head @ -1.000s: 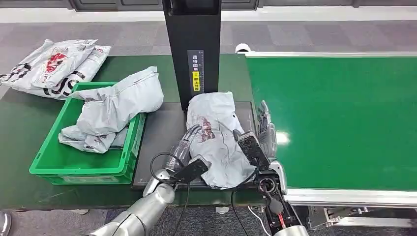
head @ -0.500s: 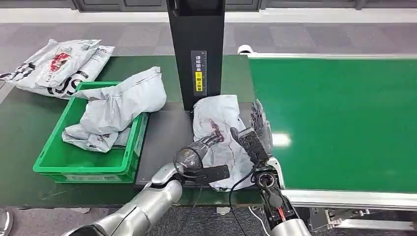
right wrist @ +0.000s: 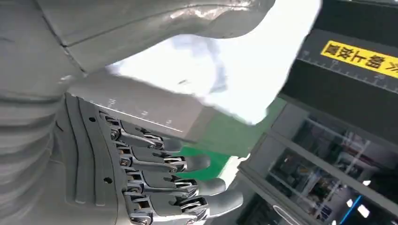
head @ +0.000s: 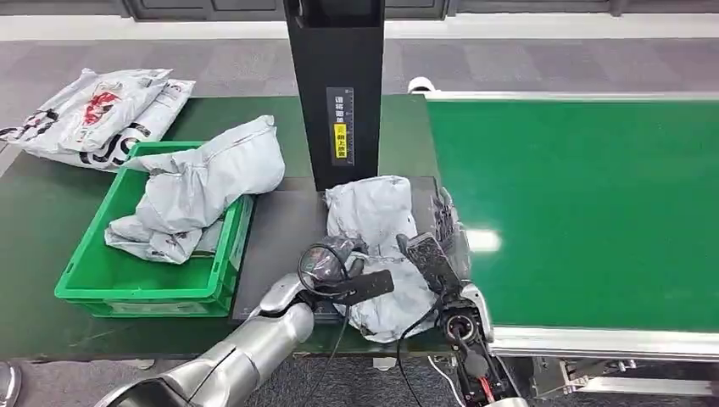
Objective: Moved the parcel from conveyor to table for the left to box.
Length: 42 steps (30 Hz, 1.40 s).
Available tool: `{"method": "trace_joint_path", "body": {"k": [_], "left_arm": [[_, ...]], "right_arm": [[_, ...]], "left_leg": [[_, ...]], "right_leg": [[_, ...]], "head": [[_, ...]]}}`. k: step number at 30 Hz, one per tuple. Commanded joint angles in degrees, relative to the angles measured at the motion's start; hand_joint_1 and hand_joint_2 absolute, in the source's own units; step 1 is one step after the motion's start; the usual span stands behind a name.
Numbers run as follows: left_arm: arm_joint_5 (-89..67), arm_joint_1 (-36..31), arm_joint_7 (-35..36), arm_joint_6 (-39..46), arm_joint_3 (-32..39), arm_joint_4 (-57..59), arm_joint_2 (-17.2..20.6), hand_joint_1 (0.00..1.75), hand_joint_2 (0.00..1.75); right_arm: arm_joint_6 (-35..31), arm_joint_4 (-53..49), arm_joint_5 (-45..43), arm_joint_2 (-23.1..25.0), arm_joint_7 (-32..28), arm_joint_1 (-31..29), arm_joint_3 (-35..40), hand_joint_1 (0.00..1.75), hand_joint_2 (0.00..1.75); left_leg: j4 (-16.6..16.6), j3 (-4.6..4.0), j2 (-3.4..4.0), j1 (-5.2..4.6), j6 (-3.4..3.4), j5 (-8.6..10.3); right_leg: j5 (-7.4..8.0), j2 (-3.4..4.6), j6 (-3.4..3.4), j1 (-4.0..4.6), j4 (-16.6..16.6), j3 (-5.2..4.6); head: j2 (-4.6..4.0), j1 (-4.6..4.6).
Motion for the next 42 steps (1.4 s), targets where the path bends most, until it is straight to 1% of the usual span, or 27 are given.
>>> {"method": "trace_joint_path", "body": {"k": [1, 3, 4, 7, 8, 9, 10, 12, 15, 17, 19, 20, 21, 24, 26, 27, 29, 32, 35, 38, 39, 40, 42], "left_arm": [[6.74, -9.17, -8.67, 11.61, 18.76, -5.56, -1.04, 1.75, 1.75], [6.81, -10.48, -8.84, 13.16, 20.23, -9.57, -0.78, 1.75, 1.75], [6.00, -10.76, -9.36, 16.19, 21.01, -13.05, -0.35, 1.75, 1.75], [4.34, -10.17, -7.68, 14.57, 21.83, -16.82, 0.20, 1.75, 1.75], [3.31, -9.54, -7.58, 17.05, 22.72, -18.23, 0.09, 1.75, 1.75], [1.81, -9.78, -6.80, 18.08, 23.27, -18.40, 0.42, 1.75, 1.75], [-3.88, -9.81, -3.28, 18.37, 25.71, -19.73, 0.94, 1.75, 1.75], [-3.53, -10.66, -4.07, 18.28, 27.35, -18.52, 1.87, 1.75, 1.75], [-3.53, -10.66, -4.07, 18.28, 27.35, -18.52, 1.87, 1.75, 1.75], [-3.53, -10.66, -4.07, 18.28, 27.35, -18.52, 1.87, 1.75, 1.75], [-3.53, -10.66, -4.07, 18.28, 27.35, -18.52, 1.87, 1.75, 1.75], [-4.17, -10.20, -3.48, 18.37, 28.38, -19.33, 1.45, 1.75, 1.75], [-6.60, -10.68, -1.95, 18.37, 30.44, -18.97, 2.16, 1.75, 1.75], [-12.20, -12.18, -1.62, 18.37, 39.03, -16.38, 4.26, 1.75, 1.75], [-17.98, -12.12, 1.18, 18.37, 41.02, -16.25, 5.77, 1.75, 1.75], [-21.85, -12.66, 3.67, 18.37, 42.52, -14.70, 6.42, 1.75, 1.75], [-27.42, -12.55, 7.70, 18.37, 44.32, -13.88, 7.27, 1.75, 1.75], [-29.51, -12.73, 10.31, 18.37, 46.72, -11.67, 8.64, 1.75, 1.75], [-29.26, -12.51, 9.39, 18.37, 47.31, -11.61, 9.03, 1.75, 1.75], [-29.26, -12.51, 9.39, 18.37, 47.31, -11.61, 9.03, 1.75, 1.75], [-29.26, -12.51, 9.39, 18.37, 47.31, -11.61, 9.03, 1.75, 1.75], [-36.86, -12.86, 22.57, 18.37, 46.76, -3.03, 12.89, 1.75, 1.75], [-35.48, -11.11, 19.94, 18.37, 47.68, -4.13, 14.00, 1.75, 1.75]], "right_arm": [[-0.64, -1.64, -0.11, -0.25, 0.04, 1.51, -1.69, 0.00, 1.75], [-1.02, -3.69, 0.08, -0.07, 0.45, 2.68, -2.44, 0.00, 1.75], [-1.06, -5.28, 0.33, -0.09, 0.70, 3.78, -2.87, 0.00, 1.75], [-0.52, -7.49, 0.67, -0.07, 0.97, 5.30, -3.45, 0.00, 1.75], [-0.37, -8.29, 0.76, 0.07, 1.06, 5.91, -3.78, 0.00, 1.75], [-0.33, -9.36, 0.82, 0.13, 1.15, 6.74, -4.15, 0.00, 1.75], [-0.57, -11.56, 1.02, 0.43, 1.42, 7.98, -5.01, 0.00, 1.75], [0.25, -13.55, 1.63, 0.57, 2.25, 8.56, -5.61, 0.00, 1.75], [0.25, -13.55, 1.63, 0.57, 2.25, 8.56, -5.61, 0.00, 1.75], [0.25, -13.55, 1.63, 0.57, 2.25, 8.56, -5.61, 0.00, 1.75], [0.25, -13.55, 1.63, 0.57, 2.25, 8.56, -5.61, 0.00, 1.75], [0.29, -13.29, 1.62, 0.79, 2.28, 8.26, -5.79, 0.00, 1.75], [-0.78, -14.22, 1.80, 1.03, 2.54, 8.30, -6.92, 0.00, 1.75], [-1.41, -18.25, 1.77, 1.45, 3.24, 9.44, -9.73, 0.00, 1.75], [-1.97, -21.50, 1.85, 2.29, 3.70, 10.83, -11.32, 0.00, 1.75], [-2.40, -26.34, 2.18, 3.26, 4.37, 13.68, -12.49, 0.00, 1.75], [-2.50, -32.03, 2.62, 4.60, 4.82, 17.46, -13.50, 0.00, 1.75], [-2.67, -35.42, 2.64, 5.07, 4.92, 20.24, -13.70, 0.00, 1.75], [-2.59, -35.92, 2.53, 5.07, 4.92, 20.78, -13.63, 0.00, 1.75], [-2.59, -35.92, 2.53, 5.07, 4.92, 20.78, -13.63, 0.00, 1.75], [-2.59, -35.92, 2.53, 5.07, 4.92, 20.78, -13.63, 0.00, 1.75], [-2.91, -35.91, 2.54, 4.10, 4.59, 22.72, -12.98, 0.00, 1.75], [-2.75, -36.54, 1.86, 3.96, 3.86, 24.06, -13.15, 0.00, 1.75]], "left_leg": [[0.09, -0.26, -0.05, 0.03, 0.03, 0.04], [0.11, -0.34, -0.07, 0.03, 0.01, 0.05], [0.15, -0.42, -0.09, 0.04, 0.02, 0.05], [0.05, -0.34, 0.00, 0.00, -0.01, 0.06], [0.05, -0.32, 0.05, -0.01, 0.01, 0.04], [0.03, -0.25, 0.06, 0.01, -0.01, 0.03], [-0.02, -0.22, 0.07, -0.02, 0.00, 0.04], [0.00, -0.24, 0.14, -0.02, -0.02, 0.03], [-0.01, -0.28, 0.08, -0.02, -0.01, 0.05], [0.01, -0.27, 0.20, 0.00, -0.03, 0.03], [-0.01, -0.28, 0.17, -0.01, -0.03, 0.06], [-0.05, -0.26, 0.17, 0.01, -0.01, 0.08], [0.01, -0.30, 0.07, -0.01, -0.01, 0.06], [-0.01, -0.24, 0.31, -0.04, -0.01, 0.03], [-0.03, -0.23, 0.30, -0.04, -0.02, 0.04], [-0.01, -0.24, 0.25, -0.02, -0.04, 0.03], [0.00, -0.24, 0.13, -0.03, -0.05, 0.03], [-0.08, -0.15, 0.18, -0.04, -0.06, 0.02], [-0.04, -0.23, 0.06, -0.03, -0.06, 0.02], [-0.05, -0.21, 0.22, -0.03, -0.06, -0.02], [-0.02, -0.28, 0.14, -0.01, -0.08, 0.00], [-0.07, -0.21, 0.14, -0.02, -0.05, 0.01], [-0.20, -0.03, 0.24, -0.03, -0.07, 0.02]], "right_leg": [[0.02, -0.14, -0.01, 0.05, 0.06, -0.22], [0.01, -0.11, -0.01, 0.04, 0.08, -0.29], [0.01, -0.16, -0.01, 0.06, 0.11, -0.33], [0.01, -0.06, -0.01, 0.01, 0.07, -0.32], [0.01, -0.04, -0.01, 0.00, 0.07, -0.31], [0.01, 0.00, -0.01, 0.00, 0.04, -0.25], [0.01, -0.01, -0.02, -0.01, 0.00, -0.21], [0.03, 0.08, -0.02, -0.02, 0.05, -0.27], [0.04, 0.03, -0.02, -0.01, 0.02, -0.25], [0.06, 0.15, -0.02, 0.00, 0.03, -0.30], [0.05, 0.06, -0.02, 0.00, 0.02, -0.32], [0.07, 0.03, -0.03, 0.03, -0.05, -0.28], [0.02, 0.00, -0.01, 0.00, 0.03, -0.29], [0.06, 0.22, -0.02, -0.03, 0.04, -0.32], [0.04, 0.21, -0.03, -0.04, 0.04, -0.30], [0.03, 0.17, -0.03, -0.02, 0.06, -0.29], [-0.01, 0.07, -0.03, -0.04, 0.08, -0.29], [-0.04, 0.08, -0.07, -0.03, 0.04, -0.24], [-0.07, 0.00, -0.07, 0.07, 0.04, -0.26], [-0.09, 0.11, -0.13, 0.09, 0.05, -0.29], [-0.08, 0.05, -0.12, 0.09, 0.06, -0.33], [-0.08, 0.00, -0.11, 0.09, -0.01, -0.22], [-0.06, 0.11, -0.14, 0.05, -0.09, -0.12]], "head": [[0.02, 0.00], [0.02, 0.00], [0.02, 0.00], [0.02, 0.00], [0.02, 0.00], [0.00, 0.00], [0.02, 0.00], [0.00, 0.00], [0.02, 0.00], [0.02, 0.00], [0.00, 0.00], [0.00, 0.00], [0.02, 0.00], [0.00, 0.00], [0.02, 0.00], [0.02, 0.00], [0.00, 0.00], [0.02, 0.00], [0.02, 0.00], [0.00, 0.00], [0.02, 0.00], [0.02, -0.02], [0.00, 0.00]]}}
